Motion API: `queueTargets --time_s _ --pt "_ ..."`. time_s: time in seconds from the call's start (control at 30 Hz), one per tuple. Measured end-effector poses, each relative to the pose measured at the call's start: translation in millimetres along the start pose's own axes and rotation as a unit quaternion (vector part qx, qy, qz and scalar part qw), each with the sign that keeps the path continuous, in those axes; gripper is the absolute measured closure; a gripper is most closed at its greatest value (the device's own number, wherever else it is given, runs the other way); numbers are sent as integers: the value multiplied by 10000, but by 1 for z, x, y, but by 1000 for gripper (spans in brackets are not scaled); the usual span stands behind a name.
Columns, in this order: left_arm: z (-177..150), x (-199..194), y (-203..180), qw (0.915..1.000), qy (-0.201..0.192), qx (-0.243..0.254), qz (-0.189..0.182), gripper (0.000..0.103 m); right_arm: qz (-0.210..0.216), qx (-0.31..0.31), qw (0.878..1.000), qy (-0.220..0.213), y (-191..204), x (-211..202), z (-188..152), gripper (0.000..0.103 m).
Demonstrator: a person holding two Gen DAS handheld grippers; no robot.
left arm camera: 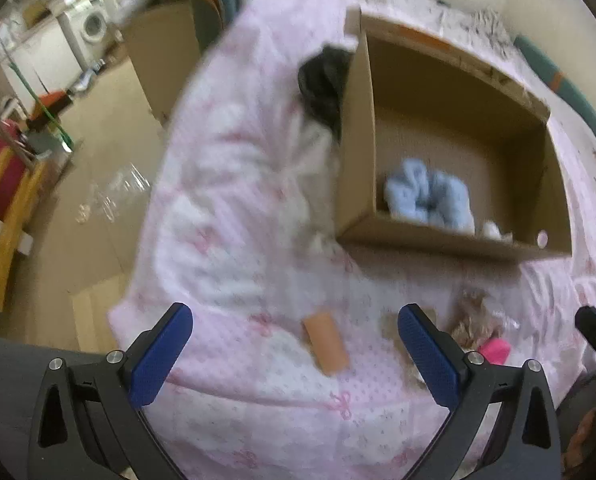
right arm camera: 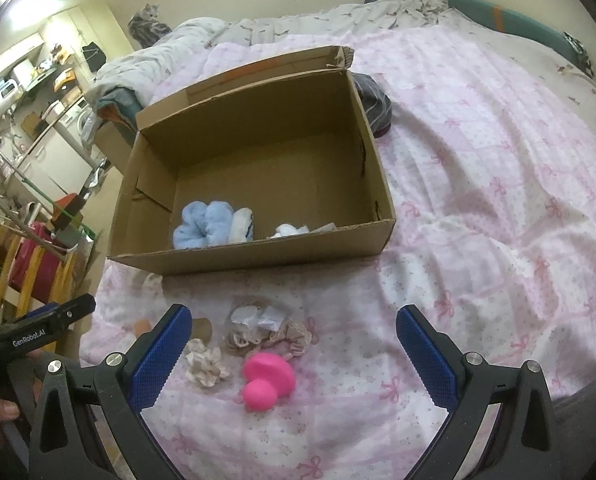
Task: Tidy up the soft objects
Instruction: 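Lower the left tool and grasp the tan cylinder, then grasp the pink rubber toy with the right tool while the left tool holds the cylinder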
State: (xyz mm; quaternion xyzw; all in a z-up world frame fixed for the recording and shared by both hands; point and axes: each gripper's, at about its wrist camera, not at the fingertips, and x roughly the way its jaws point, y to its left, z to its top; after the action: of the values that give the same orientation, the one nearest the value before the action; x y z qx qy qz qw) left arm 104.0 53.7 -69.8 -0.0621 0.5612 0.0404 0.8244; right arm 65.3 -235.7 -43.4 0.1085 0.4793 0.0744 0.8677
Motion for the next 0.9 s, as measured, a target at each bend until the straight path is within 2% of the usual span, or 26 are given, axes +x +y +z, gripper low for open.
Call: queueTargets --time_s 0.07,0.13,0.3,0.4,0.5,0.57,0.67,0.77,0.9 --pt "-1 14 -3 9993 317 -30 -215 1 11 18 10000 22 1 2 0 0" --pt "-2 26 -4 9982 524 -122 -277 3 70 39 9999 62 0 5 2 0" --pt "-1 59 -4 9930 1033 -391 -413 24 121 141 9997 183 -1 12 2 0" --pt "-4 77 -3 9897 1305 -477 -341 38 181 149 9996 173 -3 12 2 0" --pt "-5 85 -7 9909 1297 -356 -111 53 347 224 9990 182 -7 12 2 0" --pt "-4 84 -8 9914 1267 -299 -101 85 391 206 9988 201 -8 13 1 0" --pt "-4 83 -4 9892 1405 -390 -177 95 439 172 9986 234 -8 15 1 0" --pt "-6 75 -1 9887 1403 -432 -288 96 509 264 9980 257 -13 16 0 0" --pt "-5 55 3 9907 1242 -357 -434 97 139 351 9985 386 -22 21 -3 0"
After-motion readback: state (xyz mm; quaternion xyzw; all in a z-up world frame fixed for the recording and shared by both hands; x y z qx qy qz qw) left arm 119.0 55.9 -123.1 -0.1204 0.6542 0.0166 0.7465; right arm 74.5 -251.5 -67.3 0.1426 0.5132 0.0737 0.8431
